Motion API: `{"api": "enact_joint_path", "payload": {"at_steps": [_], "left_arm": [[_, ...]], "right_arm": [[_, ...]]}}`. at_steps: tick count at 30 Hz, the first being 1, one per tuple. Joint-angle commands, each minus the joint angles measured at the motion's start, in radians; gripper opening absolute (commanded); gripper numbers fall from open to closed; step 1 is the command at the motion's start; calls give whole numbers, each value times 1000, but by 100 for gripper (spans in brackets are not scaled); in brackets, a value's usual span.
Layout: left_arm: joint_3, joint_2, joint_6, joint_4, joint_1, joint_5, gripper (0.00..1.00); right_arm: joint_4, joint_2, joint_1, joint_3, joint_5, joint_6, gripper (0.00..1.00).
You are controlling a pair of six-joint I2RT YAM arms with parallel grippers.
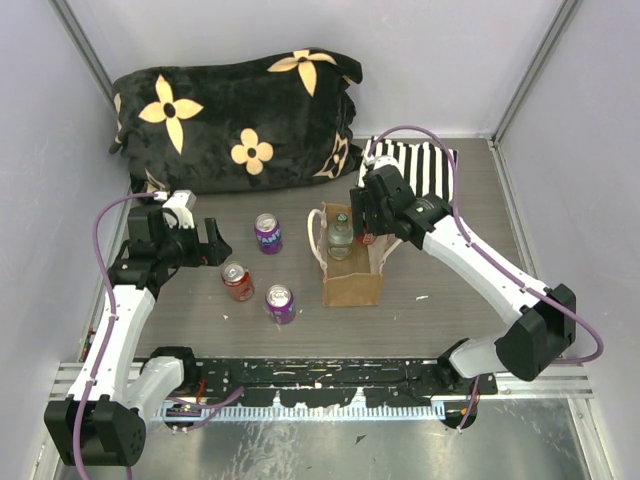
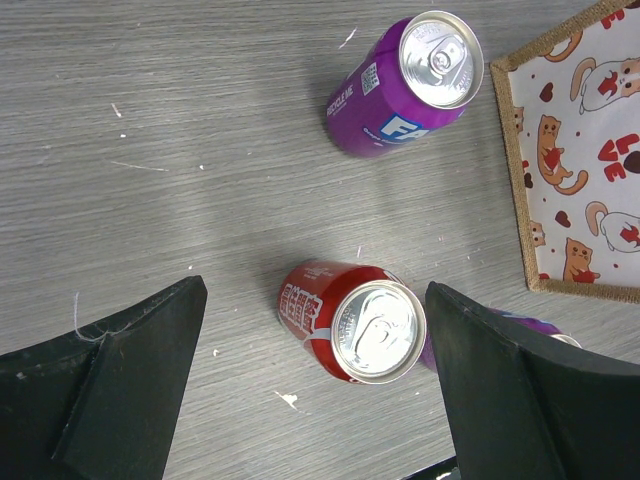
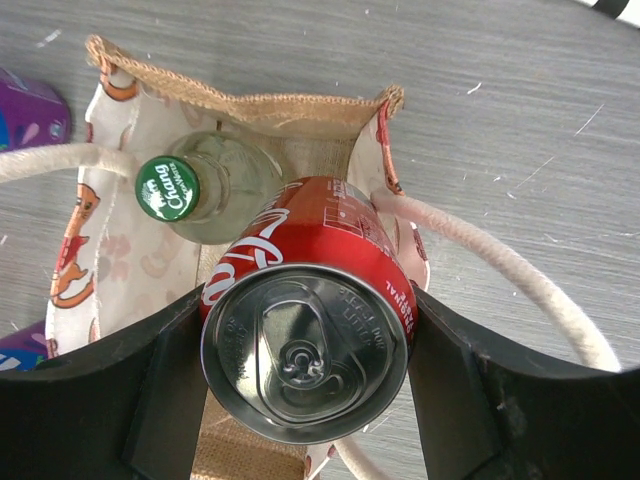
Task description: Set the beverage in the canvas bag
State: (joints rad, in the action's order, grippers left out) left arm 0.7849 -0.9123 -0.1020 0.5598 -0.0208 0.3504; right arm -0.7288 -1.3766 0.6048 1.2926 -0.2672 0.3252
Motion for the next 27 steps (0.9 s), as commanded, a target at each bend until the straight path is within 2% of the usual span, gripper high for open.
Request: {"api": "enact_joint_path", "payload": {"at_steps": [1,27], "left_arm": [[-4,12,-3,-6,-2,16,98],[-13,10,-2,-11,-1,18,98]], "right_arm": [[124,-13,1,5,-1,-5,1],[222,-170,-3,-70,-29,-23,1]]}}
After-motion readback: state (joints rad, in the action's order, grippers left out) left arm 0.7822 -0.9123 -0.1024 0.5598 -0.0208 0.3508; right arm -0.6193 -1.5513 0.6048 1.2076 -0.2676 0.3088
